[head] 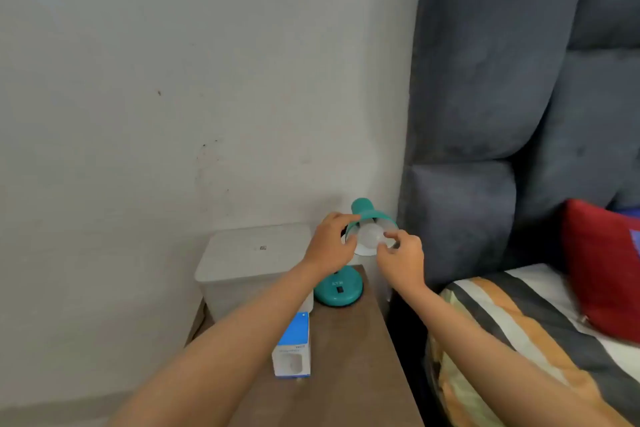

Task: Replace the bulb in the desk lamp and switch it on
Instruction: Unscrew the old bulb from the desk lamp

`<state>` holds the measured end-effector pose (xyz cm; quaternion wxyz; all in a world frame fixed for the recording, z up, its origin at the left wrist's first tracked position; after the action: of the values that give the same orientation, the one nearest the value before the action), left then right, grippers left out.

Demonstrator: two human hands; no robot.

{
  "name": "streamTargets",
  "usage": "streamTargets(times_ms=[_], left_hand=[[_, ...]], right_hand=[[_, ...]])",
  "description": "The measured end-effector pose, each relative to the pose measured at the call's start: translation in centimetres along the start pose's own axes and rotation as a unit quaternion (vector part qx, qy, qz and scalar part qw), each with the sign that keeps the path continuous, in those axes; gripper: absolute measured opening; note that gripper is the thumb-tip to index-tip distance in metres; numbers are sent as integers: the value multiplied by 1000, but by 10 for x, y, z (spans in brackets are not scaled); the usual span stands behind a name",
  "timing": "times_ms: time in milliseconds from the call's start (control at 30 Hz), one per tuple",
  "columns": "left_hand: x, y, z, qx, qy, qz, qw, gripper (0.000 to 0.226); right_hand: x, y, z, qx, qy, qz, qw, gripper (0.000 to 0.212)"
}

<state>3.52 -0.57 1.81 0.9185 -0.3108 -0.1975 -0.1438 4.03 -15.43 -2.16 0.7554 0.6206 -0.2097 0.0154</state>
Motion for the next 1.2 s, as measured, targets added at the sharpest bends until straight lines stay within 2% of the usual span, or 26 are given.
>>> streamTargets(times_ms=[133, 600, 867, 1200], left_hand=[[8, 5, -9, 22, -9, -1, 1000, 39], [42, 22, -34, -44, -93, 9, 995, 23], [45, 24, -39, -58, -101, -9, 993, 23], [46, 25, -37, -55, -92, -10, 994, 23]], right_hand=[[-1, -12, 0, 11, -4, -12, 1000, 34], [9, -44, -36, 92, -83, -13, 992, 49], [19, -53, -41, 205, -132, -32, 969, 48], [22, -56, -50, 206, -142, -39, 967, 38]])
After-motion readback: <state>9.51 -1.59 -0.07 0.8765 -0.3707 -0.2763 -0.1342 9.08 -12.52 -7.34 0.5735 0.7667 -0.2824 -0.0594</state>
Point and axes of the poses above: each hand's wrist, its own x-axis towards the middle knuckle, its own z-axis out of the back of the hand, y = z × x, the point moved 4 cm from there along x, towards the middle knuckle, and after that the axes turned 14 degrees about x, right-handed, at the moved point
